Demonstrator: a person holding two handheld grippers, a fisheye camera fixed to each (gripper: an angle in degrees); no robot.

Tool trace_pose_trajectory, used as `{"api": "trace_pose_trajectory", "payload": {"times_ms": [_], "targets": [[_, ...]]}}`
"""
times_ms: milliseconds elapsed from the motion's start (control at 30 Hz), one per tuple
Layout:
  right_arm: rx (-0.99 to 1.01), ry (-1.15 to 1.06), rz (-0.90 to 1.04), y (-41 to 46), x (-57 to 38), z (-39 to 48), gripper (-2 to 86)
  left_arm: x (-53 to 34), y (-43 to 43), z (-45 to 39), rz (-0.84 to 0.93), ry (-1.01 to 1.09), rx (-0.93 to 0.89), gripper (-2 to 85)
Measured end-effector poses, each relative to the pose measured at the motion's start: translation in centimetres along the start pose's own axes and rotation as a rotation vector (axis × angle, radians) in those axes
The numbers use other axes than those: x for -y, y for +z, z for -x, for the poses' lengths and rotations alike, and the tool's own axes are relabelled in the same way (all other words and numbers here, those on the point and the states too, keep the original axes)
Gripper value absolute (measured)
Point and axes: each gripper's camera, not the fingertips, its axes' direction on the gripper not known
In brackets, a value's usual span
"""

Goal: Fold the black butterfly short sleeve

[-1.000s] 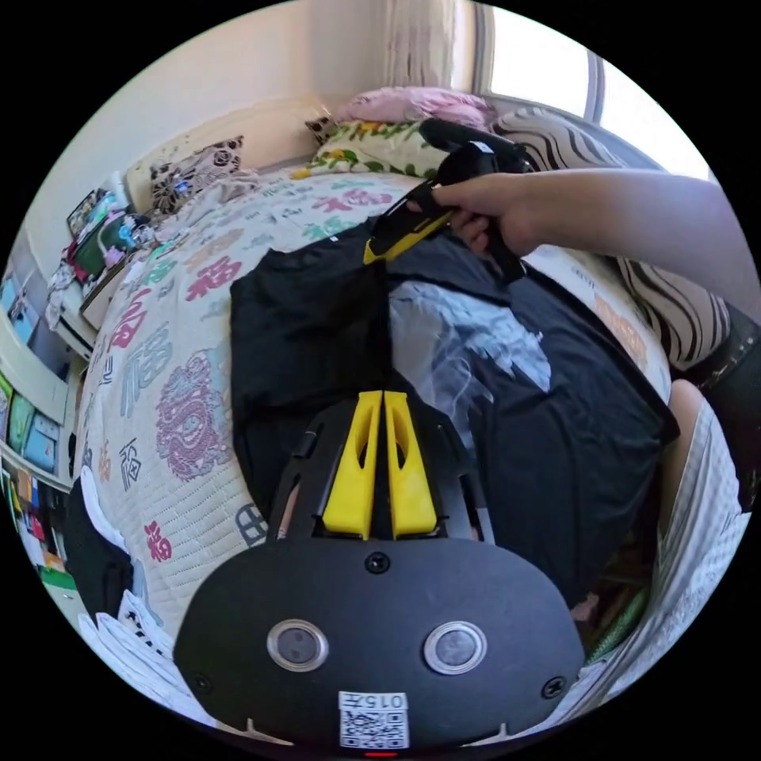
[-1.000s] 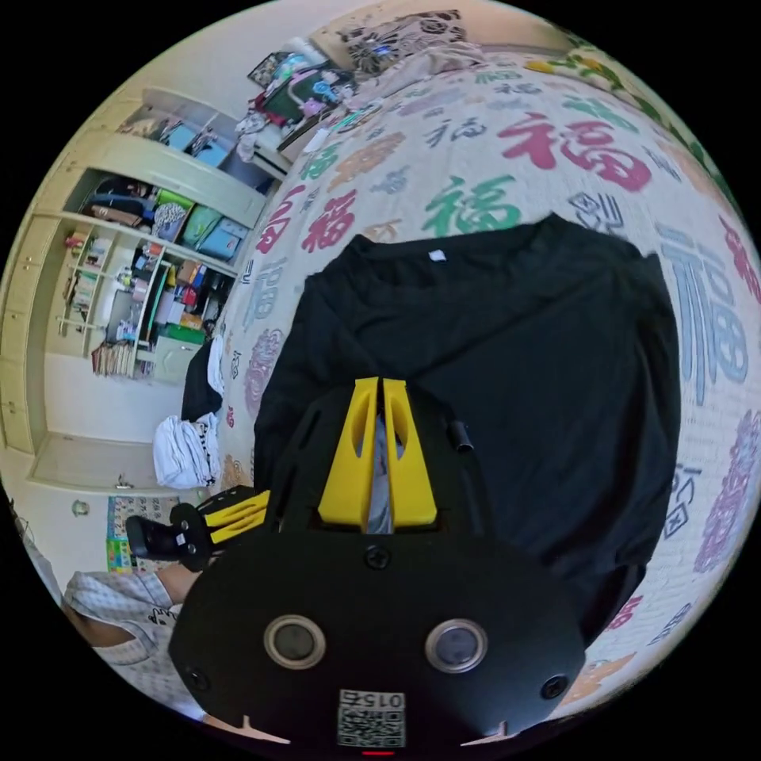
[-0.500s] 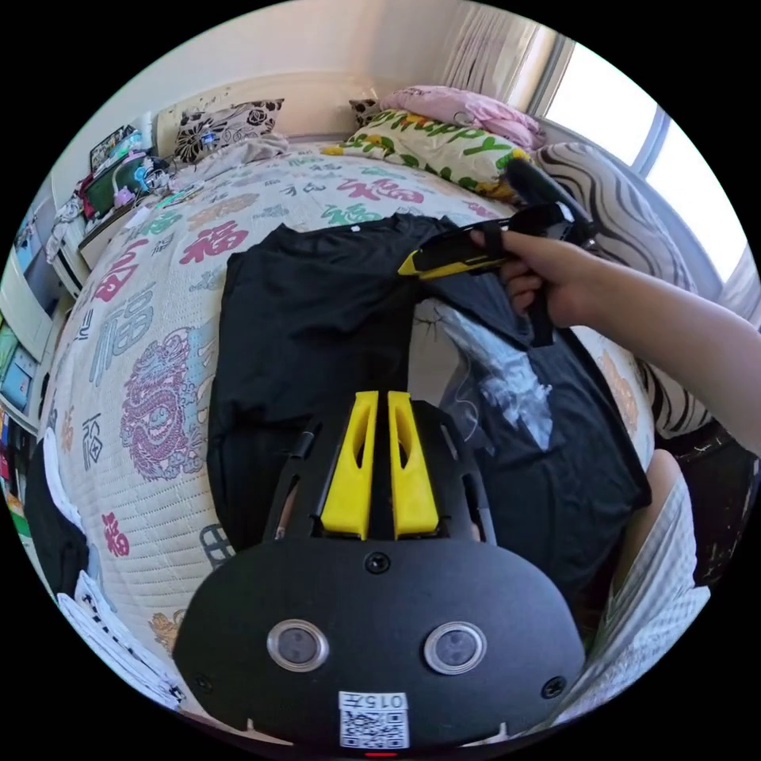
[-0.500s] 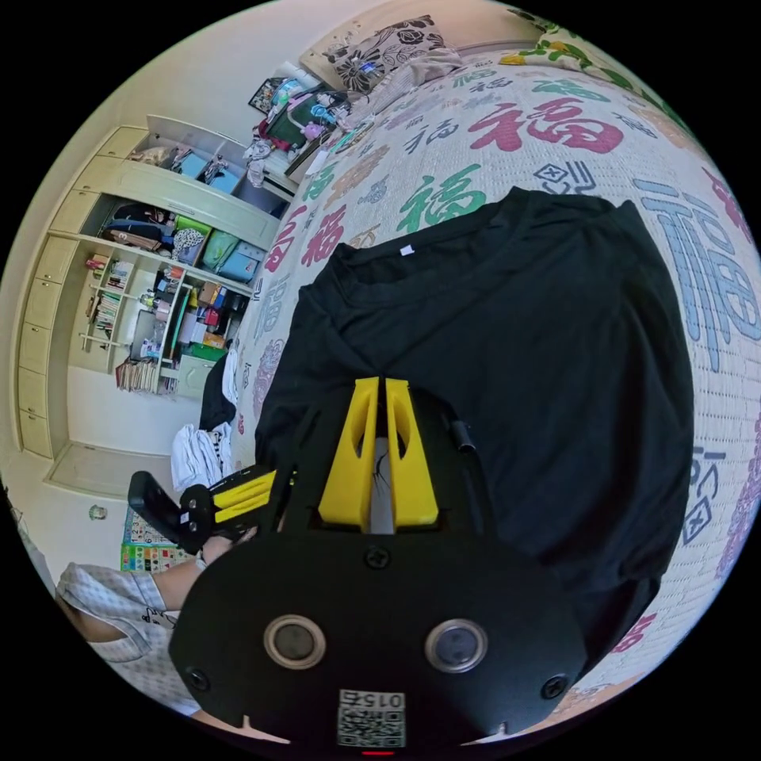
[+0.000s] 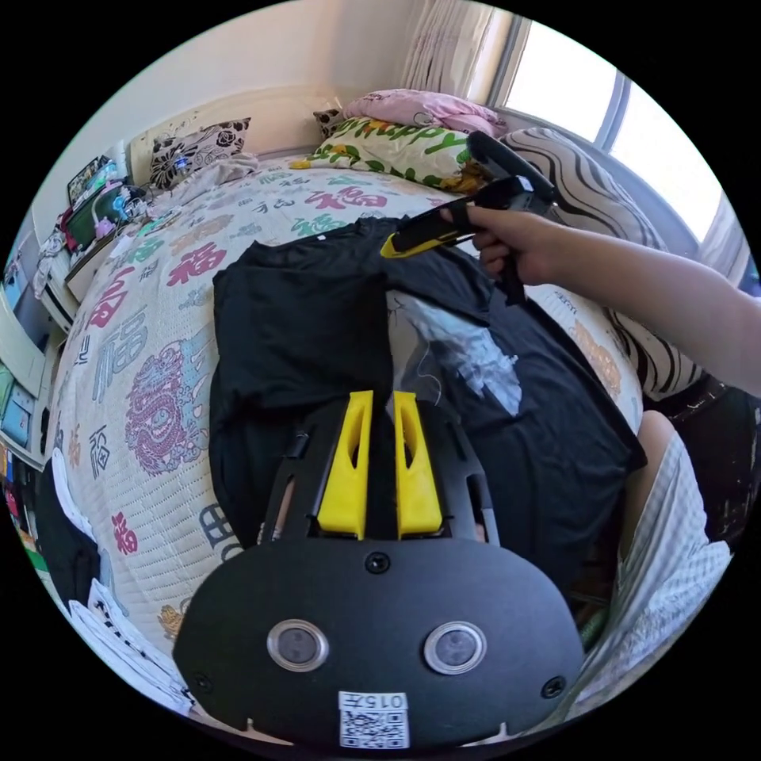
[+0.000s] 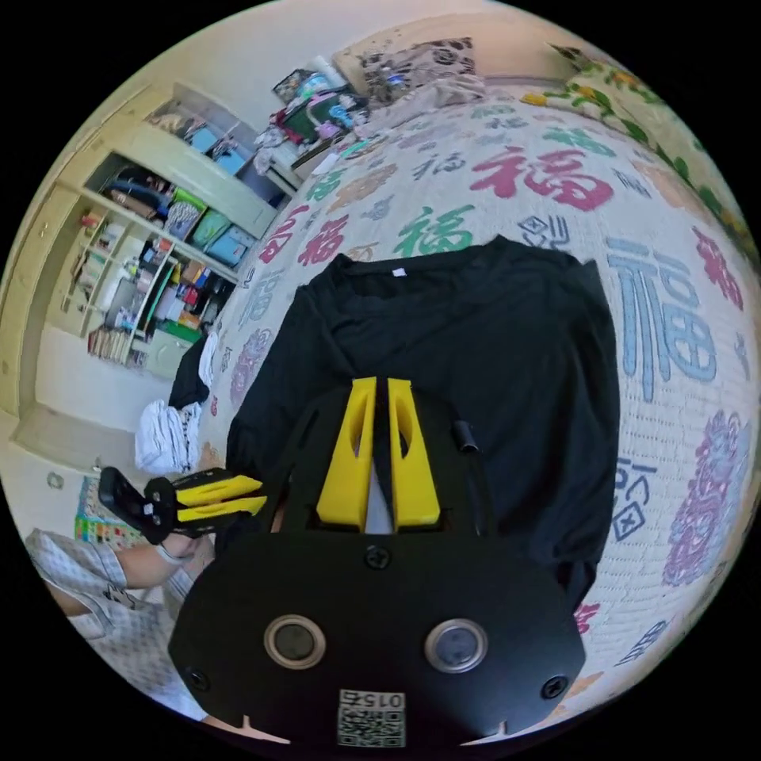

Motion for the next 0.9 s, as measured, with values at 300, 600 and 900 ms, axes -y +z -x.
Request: {"api": "trace_pose_trajectory", "payload": {"times_ms": [300, 600, 900], "targets": [[-0.133, -0.159, 0.203, 0.9, 0.1, 4.0, 0.0, 3.6, 4.8, 1.8, 0.097, -0.025, -0.012, 1.7], [-0.133, -0.072, -0.008, -7.5, -1.7, 0.5, 2.3, 9.5, 2.1, 6.8, -0.025, 0.040, 0.013, 3.4], [-0.338, 0.043, 0.027, -12.5, 0.7, -3.8, 9.7, 23.2, 6.9, 19.5, 0.024, -0.150, 0.025, 8.9]]}}
